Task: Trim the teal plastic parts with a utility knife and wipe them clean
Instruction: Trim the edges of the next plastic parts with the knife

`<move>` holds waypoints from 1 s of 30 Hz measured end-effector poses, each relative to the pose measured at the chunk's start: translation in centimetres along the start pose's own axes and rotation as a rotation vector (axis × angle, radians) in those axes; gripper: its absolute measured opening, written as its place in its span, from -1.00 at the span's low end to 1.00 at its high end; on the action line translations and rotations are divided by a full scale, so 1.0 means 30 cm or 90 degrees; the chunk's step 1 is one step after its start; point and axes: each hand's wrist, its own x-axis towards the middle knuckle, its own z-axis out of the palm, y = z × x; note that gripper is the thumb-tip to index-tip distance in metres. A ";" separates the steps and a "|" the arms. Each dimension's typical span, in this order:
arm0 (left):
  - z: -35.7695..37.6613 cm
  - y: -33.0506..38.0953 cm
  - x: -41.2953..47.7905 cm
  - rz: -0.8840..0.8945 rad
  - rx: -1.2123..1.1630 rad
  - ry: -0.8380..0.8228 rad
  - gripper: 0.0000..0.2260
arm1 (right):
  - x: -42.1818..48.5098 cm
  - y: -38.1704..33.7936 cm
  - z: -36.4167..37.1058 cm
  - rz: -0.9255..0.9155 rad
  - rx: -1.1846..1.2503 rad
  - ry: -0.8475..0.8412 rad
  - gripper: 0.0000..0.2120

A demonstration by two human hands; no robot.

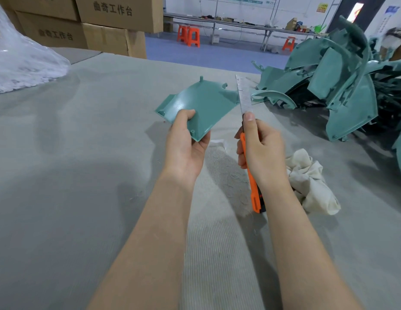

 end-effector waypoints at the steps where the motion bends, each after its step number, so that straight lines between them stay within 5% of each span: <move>1: -0.001 0.001 0.001 0.001 0.001 -0.001 -0.91 | 0.000 0.002 0.003 -0.005 -0.007 -0.005 -0.53; 13: -0.011 0.002 0.010 0.025 0.006 0.020 -0.94 | -0.034 -0.011 0.051 -0.084 -0.103 -0.148 -0.50; 20: -0.018 0.006 0.009 0.027 -0.012 0.061 -0.91 | 0.004 -0.010 -0.003 -0.020 -0.049 0.032 -0.52; 30: -0.006 -0.016 0.012 0.098 0.155 -0.017 -0.92 | -0.016 -0.039 0.027 -0.028 -0.019 -0.028 -0.72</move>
